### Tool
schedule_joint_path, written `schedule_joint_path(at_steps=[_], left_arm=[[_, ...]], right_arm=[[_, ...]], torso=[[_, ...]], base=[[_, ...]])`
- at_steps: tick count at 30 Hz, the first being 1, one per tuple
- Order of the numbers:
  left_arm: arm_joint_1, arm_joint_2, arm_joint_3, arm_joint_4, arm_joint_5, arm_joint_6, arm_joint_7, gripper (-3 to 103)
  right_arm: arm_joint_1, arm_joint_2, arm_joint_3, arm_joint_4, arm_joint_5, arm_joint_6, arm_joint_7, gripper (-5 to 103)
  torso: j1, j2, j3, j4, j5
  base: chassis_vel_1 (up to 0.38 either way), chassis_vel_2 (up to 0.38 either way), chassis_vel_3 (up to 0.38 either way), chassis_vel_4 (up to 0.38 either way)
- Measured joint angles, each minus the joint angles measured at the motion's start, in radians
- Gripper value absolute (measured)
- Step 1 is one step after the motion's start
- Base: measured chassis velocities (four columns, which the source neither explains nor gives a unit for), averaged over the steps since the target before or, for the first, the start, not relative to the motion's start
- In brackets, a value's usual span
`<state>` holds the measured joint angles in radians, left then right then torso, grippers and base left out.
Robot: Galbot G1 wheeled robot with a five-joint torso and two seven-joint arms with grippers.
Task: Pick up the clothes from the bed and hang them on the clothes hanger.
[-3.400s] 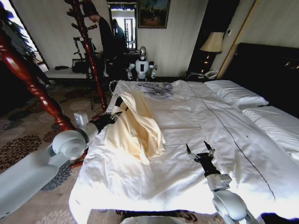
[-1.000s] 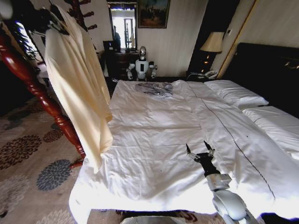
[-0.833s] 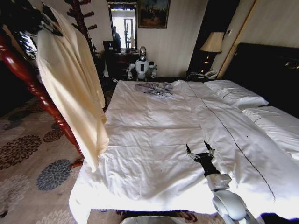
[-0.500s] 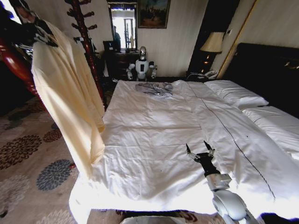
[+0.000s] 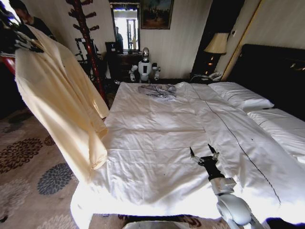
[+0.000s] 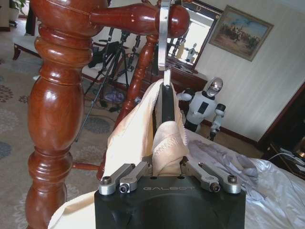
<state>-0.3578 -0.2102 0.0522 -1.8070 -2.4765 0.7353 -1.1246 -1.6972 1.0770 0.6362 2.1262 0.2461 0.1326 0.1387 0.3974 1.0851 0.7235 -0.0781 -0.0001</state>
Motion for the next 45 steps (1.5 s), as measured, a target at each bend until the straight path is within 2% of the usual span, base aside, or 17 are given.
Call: schedule_joint_path(at_steps=[8,10,22,32,35,36,40,43,45], left_arm=[[0.002,0.002,0.001,0.051,0.033,0.0,0.051,19],[-0.011,-0.019,0.011,0.062,0.045,0.0,0.057,19],[0.003,-0.054,0.02,0.07,0.065,0.0,0.059,19],[0.017,-0.051,0.018,0.06,0.091,0.0,0.063,17],[0.029,-0.042,0.008,0.043,0.091,0.0,0.063,27],[0.029,-0.042,0.008,0.043,0.091,0.0,0.063,27],[0.041,-0.028,0.002,0.034,0.11,0.0,0.066,49],[0.043,-0.021,0.0,0.027,0.11,0.0,0.072,54],[0.046,-0.011,-0.002,0.017,0.112,0.0,0.079,65]], right_arm=[[0.0,0.0,0.0,0.0,0.0,0.0,0.0,100],[0.0,0.0,0.0,0.0,0.0,0.0,0.0,100],[0.0,0.0,0.0,0.0,0.0,0.0,0.0,100],[0.0,0.0,0.0,0.0,0.0,0.0,0.0,100],[0.0,0.0,0.0,0.0,0.0,0.0,0.0,100],[0.0,0.0,0.0,0.0,0.0,0.0,0.0,100],[0.0,0.0,0.0,0.0,0.0,0.0,0.0,100],[0.0,0.0,0.0,0.0,0.0,0.0,0.0,100],[0.0,0.0,0.0,0.0,0.0,0.0,0.0,100]], torso=[[0.0,0.0,0.0,0.0007,-0.0002],[0.0,0.0,0.0,-0.0001,0.0004],[0.0,0.0,0.0,0.0004,0.0001],[0.0,0.0,0.0,0.0001,0.0002],[0.0,0.0,0.0,0.0002,0.0003],[0.0,0.0,0.0,0.0002,0.0003],[0.0,0.0,0.0,0.0002,0.0003],[0.0,0.0,0.0,0.0002,0.0003],[0.0,0.0,0.0,0.0004,0.0003]], base=[[0.0,0.0,0.0,0.0],[0.0,0.0,0.0,0.0],[0.0,0.0,0.0,0.0],[0.0,0.0,0.0,0.0],[0.0,0.0,0.0,0.0],[0.0,0.0,0.0,0.0],[0.0,0.0,0.0,0.0],[0.0,0.0,0.0,0.0],[0.0,0.0,0.0,0.0]])
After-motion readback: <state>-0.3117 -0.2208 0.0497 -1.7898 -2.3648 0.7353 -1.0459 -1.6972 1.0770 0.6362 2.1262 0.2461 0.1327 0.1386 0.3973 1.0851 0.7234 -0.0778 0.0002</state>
